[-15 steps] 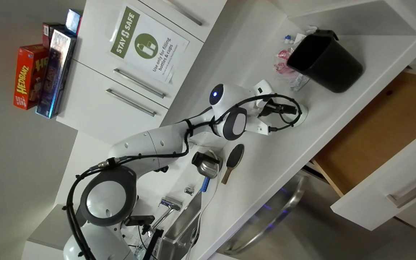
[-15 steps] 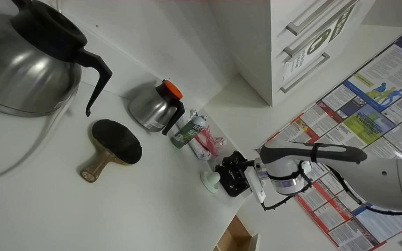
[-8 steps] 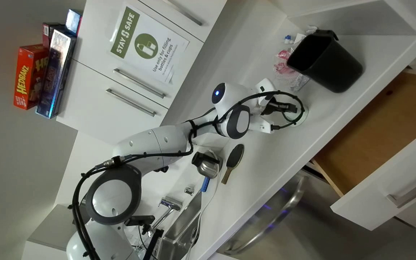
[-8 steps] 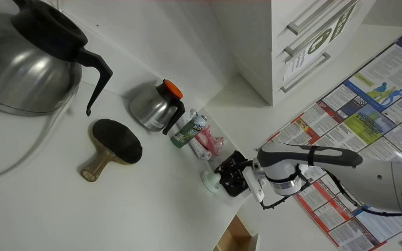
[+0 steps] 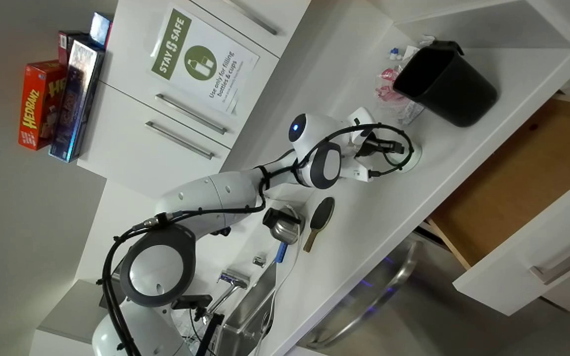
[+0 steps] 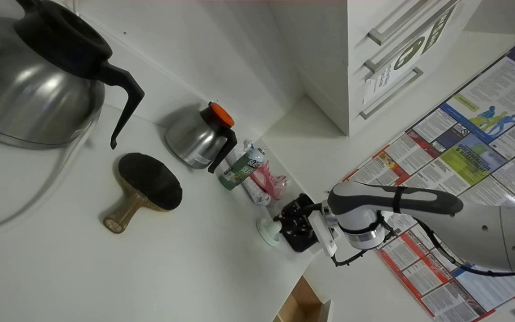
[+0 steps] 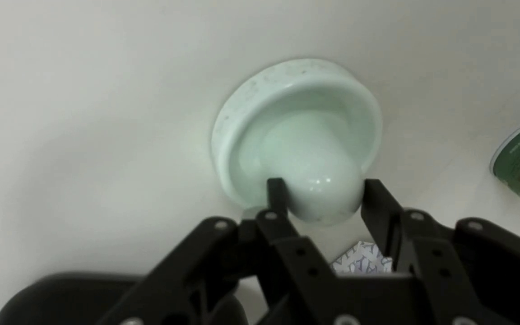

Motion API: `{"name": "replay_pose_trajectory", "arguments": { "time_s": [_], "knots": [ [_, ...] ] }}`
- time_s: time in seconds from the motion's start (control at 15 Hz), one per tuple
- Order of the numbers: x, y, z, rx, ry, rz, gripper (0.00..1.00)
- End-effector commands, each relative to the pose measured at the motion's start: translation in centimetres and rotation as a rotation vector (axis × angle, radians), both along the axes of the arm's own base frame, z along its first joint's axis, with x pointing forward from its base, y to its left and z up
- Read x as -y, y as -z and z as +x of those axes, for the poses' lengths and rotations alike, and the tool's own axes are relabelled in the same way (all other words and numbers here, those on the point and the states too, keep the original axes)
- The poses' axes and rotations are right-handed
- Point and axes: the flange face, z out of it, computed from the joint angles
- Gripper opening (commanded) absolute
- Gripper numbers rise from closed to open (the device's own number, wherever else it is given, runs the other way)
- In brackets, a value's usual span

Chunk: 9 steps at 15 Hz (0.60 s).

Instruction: Open the topmost drawer on the right then place the white object on the counter inside the drawer

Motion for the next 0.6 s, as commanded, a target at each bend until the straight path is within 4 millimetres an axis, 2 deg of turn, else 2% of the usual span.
{"name": "replay_pose_trajectory", "arguments": {
  "time_s": [0.0, 0.27, 0.53],
  "knots": [
    [0.4, -1.8, -1.3, 0.015, 0.062, 0.001, 0.22],
    [2.2, -3.9, -3.9, 0.024, 0.108, 0.011, 0.22],
    [4.7, -5.7, -8.1, 0.033, 0.159, 0.011, 0.22]
  ]
}}
